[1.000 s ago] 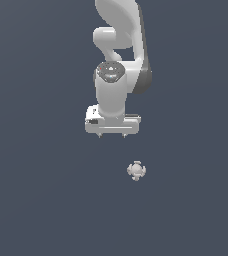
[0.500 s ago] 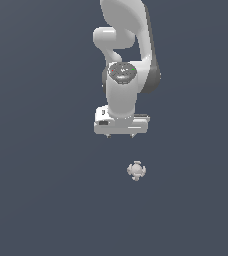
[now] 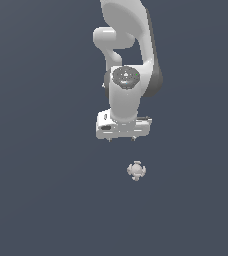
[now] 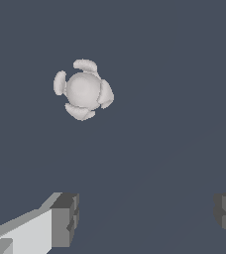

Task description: Pick up the object and move it to a goal position.

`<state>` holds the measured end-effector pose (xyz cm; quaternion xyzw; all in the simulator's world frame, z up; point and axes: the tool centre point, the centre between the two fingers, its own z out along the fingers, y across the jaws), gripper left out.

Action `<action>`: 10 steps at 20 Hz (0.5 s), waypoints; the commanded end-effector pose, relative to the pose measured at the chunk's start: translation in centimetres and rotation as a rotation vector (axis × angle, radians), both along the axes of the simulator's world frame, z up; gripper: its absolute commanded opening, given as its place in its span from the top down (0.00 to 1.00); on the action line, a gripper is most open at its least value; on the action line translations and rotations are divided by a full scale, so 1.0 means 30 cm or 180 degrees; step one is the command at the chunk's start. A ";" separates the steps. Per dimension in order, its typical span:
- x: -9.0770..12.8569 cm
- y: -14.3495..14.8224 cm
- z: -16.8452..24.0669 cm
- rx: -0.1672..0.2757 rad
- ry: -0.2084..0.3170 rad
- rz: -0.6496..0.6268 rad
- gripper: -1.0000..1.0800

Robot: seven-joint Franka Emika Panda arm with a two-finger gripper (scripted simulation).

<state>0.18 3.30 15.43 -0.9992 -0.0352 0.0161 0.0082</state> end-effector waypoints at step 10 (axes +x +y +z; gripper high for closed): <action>0.161 0.113 -0.097 -0.0019 -0.0053 0.0929 0.04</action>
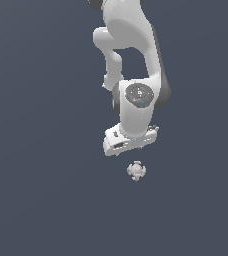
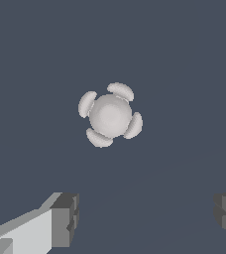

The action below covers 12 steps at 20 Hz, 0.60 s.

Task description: Pick up the object and move it to a goal position.

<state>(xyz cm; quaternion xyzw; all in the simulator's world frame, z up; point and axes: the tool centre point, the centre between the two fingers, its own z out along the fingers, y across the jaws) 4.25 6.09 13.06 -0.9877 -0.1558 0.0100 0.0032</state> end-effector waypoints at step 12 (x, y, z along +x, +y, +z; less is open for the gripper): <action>0.147 0.123 -0.123 0.0000 -0.0060 0.0969 0.04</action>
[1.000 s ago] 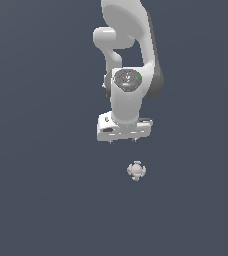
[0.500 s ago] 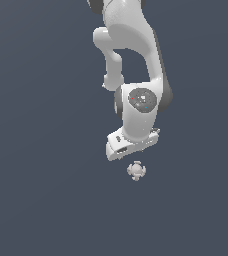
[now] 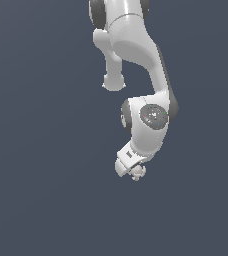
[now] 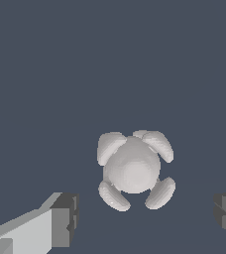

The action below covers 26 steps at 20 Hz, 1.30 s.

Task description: Pick up the object and move it to a goal position.

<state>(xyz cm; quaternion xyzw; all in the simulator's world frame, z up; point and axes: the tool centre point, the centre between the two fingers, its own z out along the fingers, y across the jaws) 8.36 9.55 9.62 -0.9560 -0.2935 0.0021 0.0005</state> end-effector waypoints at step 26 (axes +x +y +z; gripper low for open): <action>0.024 0.020 -0.189 0.0001 -0.0013 0.0167 1.00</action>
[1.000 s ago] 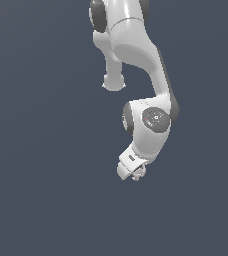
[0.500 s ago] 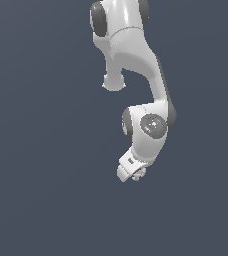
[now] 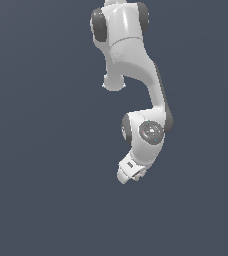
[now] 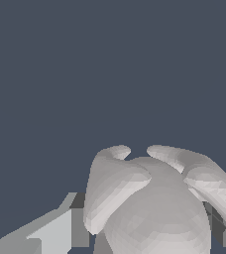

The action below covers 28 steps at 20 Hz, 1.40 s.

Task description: Pick up the object and move it to a goal position.

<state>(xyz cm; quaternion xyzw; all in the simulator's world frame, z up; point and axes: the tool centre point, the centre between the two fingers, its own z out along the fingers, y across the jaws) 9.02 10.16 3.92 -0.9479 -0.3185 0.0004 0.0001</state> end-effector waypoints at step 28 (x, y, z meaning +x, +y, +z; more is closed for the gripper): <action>0.030 -0.337 0.314 0.0001 -0.0002 0.0001 1.00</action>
